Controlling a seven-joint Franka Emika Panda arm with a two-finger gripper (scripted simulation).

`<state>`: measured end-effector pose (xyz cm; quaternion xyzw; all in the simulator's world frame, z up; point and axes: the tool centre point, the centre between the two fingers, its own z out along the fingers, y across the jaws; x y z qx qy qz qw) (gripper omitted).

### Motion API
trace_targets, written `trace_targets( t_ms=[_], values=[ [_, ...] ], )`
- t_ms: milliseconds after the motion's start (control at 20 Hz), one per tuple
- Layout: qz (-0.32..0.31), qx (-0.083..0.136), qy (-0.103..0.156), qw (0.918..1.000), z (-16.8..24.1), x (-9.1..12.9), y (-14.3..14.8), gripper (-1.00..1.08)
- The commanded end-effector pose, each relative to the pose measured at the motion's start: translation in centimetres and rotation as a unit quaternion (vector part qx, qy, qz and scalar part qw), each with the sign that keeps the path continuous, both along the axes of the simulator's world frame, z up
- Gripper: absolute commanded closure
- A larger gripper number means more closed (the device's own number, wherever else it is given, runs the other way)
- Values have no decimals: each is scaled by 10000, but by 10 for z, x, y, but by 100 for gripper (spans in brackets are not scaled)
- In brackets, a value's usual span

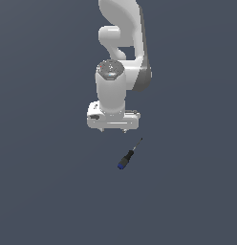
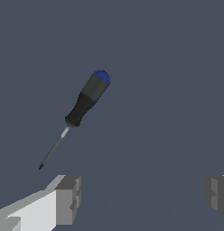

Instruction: Pick up the object and move it to a goal position.

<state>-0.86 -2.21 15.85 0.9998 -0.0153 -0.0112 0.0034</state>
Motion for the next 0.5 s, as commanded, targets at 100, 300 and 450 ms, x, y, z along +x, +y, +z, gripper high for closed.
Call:
trace_targets(
  t_ms=[100, 300, 450],
  values=[
    [35, -2, 10, 10000, 0, 0, 2, -92],
    [286, -15, 77, 9996, -3, -1, 17, -92],
    [405, -21, 106, 9991, -3, -2, 23, -92]
  ],
)
